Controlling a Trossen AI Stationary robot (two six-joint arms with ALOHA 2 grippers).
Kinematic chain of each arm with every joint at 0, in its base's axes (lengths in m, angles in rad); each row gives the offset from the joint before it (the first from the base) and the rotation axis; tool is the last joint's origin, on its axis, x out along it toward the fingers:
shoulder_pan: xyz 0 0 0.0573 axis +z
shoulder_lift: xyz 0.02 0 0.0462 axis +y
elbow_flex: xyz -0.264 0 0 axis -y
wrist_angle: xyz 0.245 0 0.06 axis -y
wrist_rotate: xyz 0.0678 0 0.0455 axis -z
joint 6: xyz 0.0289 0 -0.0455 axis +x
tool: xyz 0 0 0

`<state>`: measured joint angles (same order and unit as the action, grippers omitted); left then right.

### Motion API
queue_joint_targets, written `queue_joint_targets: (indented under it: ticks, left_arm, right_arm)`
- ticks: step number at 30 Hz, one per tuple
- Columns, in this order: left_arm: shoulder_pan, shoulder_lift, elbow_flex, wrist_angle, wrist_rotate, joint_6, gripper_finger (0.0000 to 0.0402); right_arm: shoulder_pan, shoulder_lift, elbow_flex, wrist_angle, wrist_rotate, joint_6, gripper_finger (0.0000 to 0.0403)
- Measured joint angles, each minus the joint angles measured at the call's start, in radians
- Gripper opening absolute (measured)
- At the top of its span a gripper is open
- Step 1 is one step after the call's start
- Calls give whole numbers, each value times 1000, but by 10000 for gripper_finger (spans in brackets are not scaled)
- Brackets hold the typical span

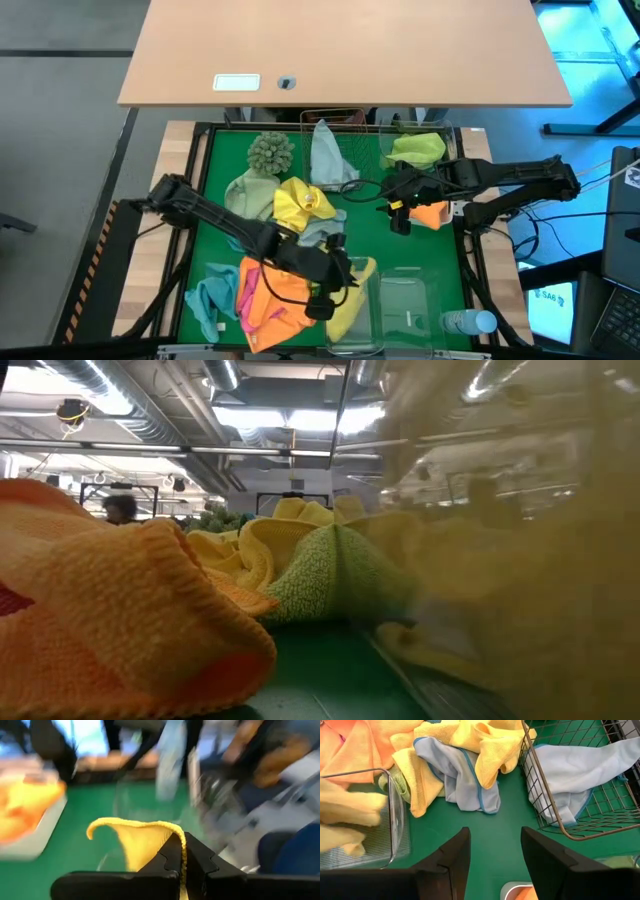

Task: Sort microfiber towel by color & place in baskets
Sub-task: Put the yellow microfiber towel into the bottom left transparent bin

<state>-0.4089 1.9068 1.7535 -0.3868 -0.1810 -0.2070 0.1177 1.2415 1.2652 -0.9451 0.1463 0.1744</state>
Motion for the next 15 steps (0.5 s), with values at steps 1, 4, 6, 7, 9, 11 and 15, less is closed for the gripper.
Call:
queue_joint_targets:
  ticks: [1, 4, 6, 7, 9, 11, 15]
  left_arm:
    - [3, 18, 0, -27, -6, -2, 0]
    - [13, 76, 0, -51, 7, -25, 0]
    - [17, 110, 0, -50, 54, -26, 0]
    - [17, 126, 0, -49, 74, -27, 0]
    - [18, 157, 0, -44, 104, -27, 0]
    - [17, 189, 0, -46, 121, -26, 0]
    - [18, 227, 0, -49, 119, -29, 2]
  right_arm:
    - [0, 0, 0, 0, 0, 0, 172]
    - [0, 0, 0, 0, 0, 0, 172]
    - [0, 0, 0, 0, -1, 0, 172]
    - [0, 0, 0, 0, -1, 0, 172]
    - [0, 0, 0, 0, -1, 0, 172]
    - [0, 0, 0, 0, -2, 0, 172]
    - [0, 0, 0, 0, -3, 0, 172]
